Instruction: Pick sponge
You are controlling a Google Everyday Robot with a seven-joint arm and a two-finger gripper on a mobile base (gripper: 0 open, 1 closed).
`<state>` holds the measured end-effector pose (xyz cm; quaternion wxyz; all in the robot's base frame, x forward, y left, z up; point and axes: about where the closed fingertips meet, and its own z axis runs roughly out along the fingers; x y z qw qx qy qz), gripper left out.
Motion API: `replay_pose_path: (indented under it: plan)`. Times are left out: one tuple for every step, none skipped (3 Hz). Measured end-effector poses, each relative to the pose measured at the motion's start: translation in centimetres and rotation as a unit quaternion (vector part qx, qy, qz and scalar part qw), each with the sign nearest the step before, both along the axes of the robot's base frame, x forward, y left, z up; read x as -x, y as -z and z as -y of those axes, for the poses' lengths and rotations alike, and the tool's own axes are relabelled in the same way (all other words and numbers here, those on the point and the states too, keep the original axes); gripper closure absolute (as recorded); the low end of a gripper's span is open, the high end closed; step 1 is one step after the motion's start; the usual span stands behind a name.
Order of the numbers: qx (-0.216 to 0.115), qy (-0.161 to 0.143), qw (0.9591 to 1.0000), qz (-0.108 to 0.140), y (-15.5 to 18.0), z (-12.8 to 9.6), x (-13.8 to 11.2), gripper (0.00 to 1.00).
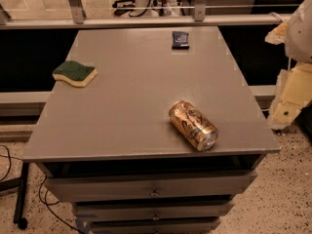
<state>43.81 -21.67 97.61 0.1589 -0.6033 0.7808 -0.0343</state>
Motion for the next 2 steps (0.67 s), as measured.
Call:
replay_pose_path:
  plan:
    - [0.000,0.000,1.0000,0.000,0.0,0.0,0.0,0.00]
    - [-0.014,0.005,0.9998,0.013,0.5,-0.2,-1.7,0.00]
